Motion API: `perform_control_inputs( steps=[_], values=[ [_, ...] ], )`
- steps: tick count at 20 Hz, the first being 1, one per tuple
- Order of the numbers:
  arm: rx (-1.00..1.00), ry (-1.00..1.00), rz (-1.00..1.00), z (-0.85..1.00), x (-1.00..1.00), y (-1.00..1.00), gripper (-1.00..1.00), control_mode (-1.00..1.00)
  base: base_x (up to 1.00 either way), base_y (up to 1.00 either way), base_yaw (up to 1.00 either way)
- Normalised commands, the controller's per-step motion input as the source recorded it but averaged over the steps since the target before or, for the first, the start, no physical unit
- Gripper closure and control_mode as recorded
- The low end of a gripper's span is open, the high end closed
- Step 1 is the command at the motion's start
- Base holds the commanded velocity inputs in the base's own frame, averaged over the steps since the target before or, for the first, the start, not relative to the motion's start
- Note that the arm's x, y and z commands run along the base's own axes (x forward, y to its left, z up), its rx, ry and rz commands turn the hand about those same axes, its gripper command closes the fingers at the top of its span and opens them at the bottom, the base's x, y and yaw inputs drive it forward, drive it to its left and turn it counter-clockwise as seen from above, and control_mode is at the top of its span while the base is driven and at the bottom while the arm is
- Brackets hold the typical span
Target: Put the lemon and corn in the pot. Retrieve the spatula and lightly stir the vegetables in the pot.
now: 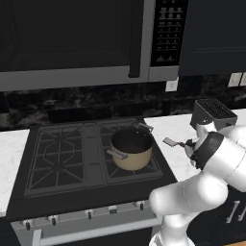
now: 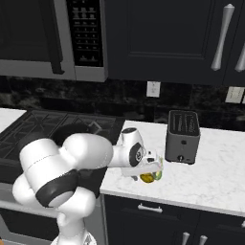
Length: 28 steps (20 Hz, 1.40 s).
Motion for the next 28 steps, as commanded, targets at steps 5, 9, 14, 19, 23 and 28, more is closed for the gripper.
perform_control_inputs(
  steps=[5, 9, 14, 19, 23, 28],
  values=[
    [-0.01, -0.01, 0.05, -0.22, -0.07, 0.0, 1.0, -1.0, 0.0, 0.0, 0.0],
    [-0.01, -0.12, 0.03, 0.69, -0.56, 0.31, 1.0, -1.0, 0.0, 0.0, 0.0],
    [-0.05, -0.17, 0.13, 1.0, -0.87, 0.92, 1.0, -1.0, 0.0, 0.0, 0.0],
    [-0.04, -0.01, 0.2, 1.0, -0.31, 1.0, 1.0, -1.0, 0.0, 0.0, 0.0],
    [0.04, 0.0, 0.3, 1.0, -0.13, 1.0, 1.0, -1.0, 0.0, 0.0, 0.0],
    [0.18, 0.02, 0.32, 1.0, 0.0, 0.89, 1.0, -1.0, 0.0, 0.0, 0.0]
  ],
)
